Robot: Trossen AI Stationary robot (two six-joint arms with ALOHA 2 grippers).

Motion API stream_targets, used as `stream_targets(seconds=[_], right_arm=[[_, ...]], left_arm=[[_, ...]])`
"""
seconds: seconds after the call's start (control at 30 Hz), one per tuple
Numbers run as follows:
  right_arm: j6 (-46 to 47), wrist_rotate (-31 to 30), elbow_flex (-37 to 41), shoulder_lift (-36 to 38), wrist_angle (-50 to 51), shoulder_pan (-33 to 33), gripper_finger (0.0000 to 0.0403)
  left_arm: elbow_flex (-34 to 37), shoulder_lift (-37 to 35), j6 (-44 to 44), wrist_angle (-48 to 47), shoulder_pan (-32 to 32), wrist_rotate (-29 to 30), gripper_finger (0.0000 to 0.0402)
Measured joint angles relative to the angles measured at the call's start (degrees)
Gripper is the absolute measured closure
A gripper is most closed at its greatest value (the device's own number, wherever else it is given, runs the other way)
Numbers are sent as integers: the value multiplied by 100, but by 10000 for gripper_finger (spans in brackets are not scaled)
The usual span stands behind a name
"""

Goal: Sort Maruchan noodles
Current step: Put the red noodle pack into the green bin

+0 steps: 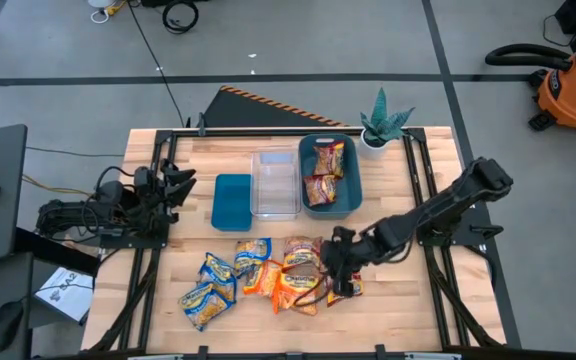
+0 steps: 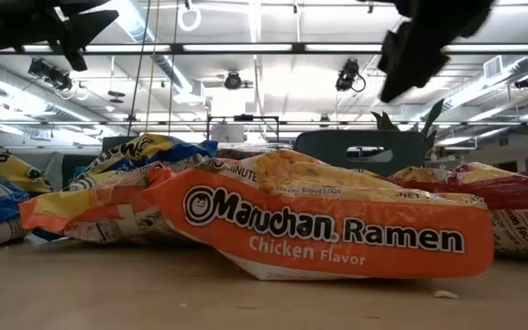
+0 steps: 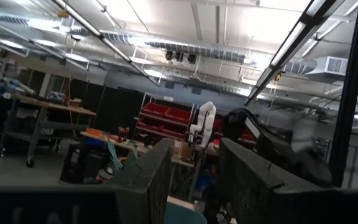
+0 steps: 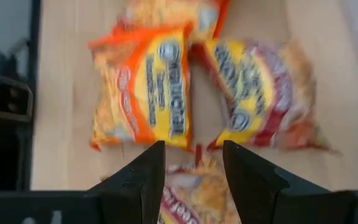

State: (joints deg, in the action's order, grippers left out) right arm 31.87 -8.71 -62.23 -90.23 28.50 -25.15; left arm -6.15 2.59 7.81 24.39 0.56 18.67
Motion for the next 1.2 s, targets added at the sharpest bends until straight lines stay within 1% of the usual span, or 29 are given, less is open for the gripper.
stream_targets(seconds=[0.2, 0.33, 0.4, 0.5, 0.67, 0.77, 0.97, 1.13, 1.2], right_arm=[[-69, 90, -488, -766, 259, -21, 235], [-96, 285, -851, -1195, 803, 13, 230], [-93, 325, -983, -1375, 1078, 20, 226], [-143, 250, -1087, -1585, 1305, 16, 223], [-364, 212, -1096, -1815, 1320, 16, 228], [-399, 101, -1096, -1851, 1324, 16, 249], [-690, -8, -1096, -1817, 1290, 26, 316], [-807, 154, -1094, -1729, 1616, 87, 381], [-866, 211, -1092, -1555, 1771, 125, 394]], left_arm=[[-5, 0, -199, 127, 0, 24, 260], [-5, 0, -550, 181, 0, 42, 260], [-5, 0, -594, 185, 0, 42, 260], [-5, 0, -606, 192, 0, 42, 260], [-5, 0, -699, 202, 0, 44, 260], [-5, 0, -687, 200, 0, 42, 260], [-5, 0, -544, 184, 0, 41, 260], [0, 2, -239, 91, 0, 40, 260], [0, 1, -217, 74, 0, 40, 260]])
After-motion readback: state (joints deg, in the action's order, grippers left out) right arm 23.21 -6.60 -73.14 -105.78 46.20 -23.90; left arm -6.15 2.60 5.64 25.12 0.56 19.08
